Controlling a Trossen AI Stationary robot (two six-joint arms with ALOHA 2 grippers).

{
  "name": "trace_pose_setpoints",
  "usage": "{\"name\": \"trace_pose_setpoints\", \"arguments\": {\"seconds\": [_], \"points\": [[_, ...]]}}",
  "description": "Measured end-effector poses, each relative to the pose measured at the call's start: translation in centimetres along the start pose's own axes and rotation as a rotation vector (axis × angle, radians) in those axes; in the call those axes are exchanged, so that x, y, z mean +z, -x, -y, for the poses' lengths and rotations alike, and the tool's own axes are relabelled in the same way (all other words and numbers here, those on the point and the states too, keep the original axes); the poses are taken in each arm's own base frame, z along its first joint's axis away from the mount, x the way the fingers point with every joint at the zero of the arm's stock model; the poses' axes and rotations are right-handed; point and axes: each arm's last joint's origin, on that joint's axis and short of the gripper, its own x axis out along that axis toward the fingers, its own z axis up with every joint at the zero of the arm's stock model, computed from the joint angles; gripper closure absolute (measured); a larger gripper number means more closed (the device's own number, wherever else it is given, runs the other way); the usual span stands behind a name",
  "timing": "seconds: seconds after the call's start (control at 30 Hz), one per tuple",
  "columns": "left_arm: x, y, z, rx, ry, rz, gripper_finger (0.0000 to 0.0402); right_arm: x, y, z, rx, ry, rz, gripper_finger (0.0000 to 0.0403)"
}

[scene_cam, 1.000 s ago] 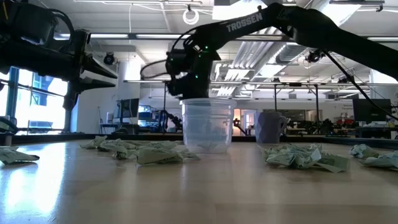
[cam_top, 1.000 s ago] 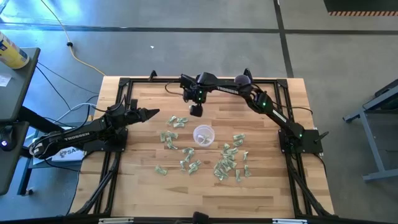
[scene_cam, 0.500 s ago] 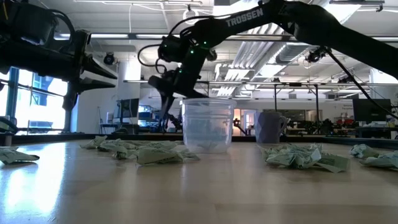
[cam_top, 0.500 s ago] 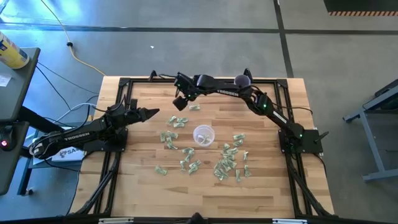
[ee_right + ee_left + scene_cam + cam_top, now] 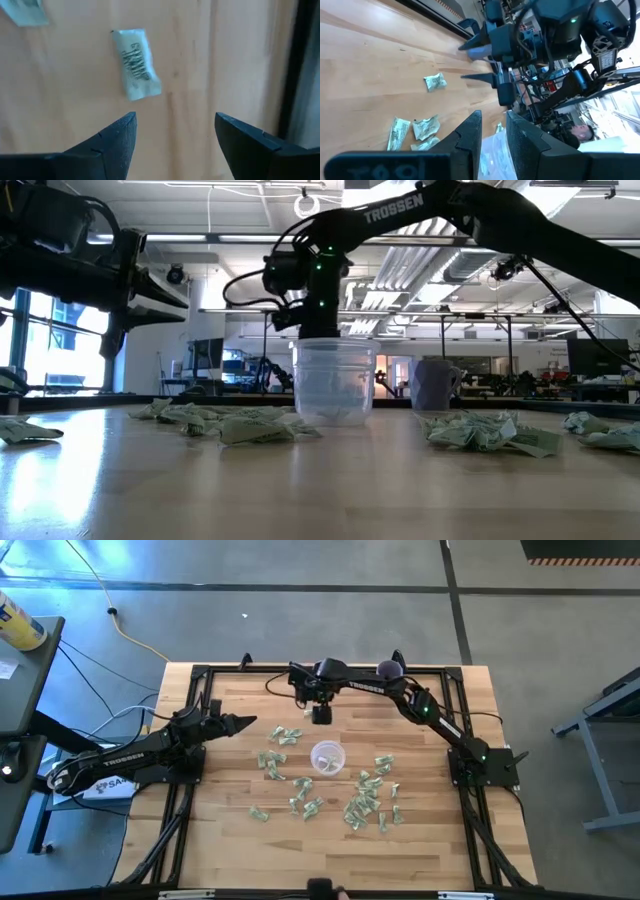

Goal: Pick and place Stevia / Truvia into bins
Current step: Put the green stevia packet into the transparent bin

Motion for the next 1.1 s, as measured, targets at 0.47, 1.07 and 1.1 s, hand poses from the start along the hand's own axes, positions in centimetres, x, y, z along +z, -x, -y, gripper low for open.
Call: {"name": "trace_pose_setpoints", "arguments": {"seconds": [0.47, 1.07, 1.1], "points": [[-0.1, 0.0, 0.0, -0.010, 0.012, -0.037, 0.0277, 1.0, 0.5, -0.6, 0.143, -0.202, 0.127, 0.0144], [-0.1, 0.0, -0.1, 0.002, 0.024, -0.027, 0.0277, 2.4, -0.8, -0.1, 0.128, -0.756, 0.215, 0.0144], [-0.1, 0.0, -0.1, 0.002, 0.025, -0.027, 0.0277, 2.4, -0.8, -0.1, 0.118, -0.737, 0.214, 0.0144]]}}
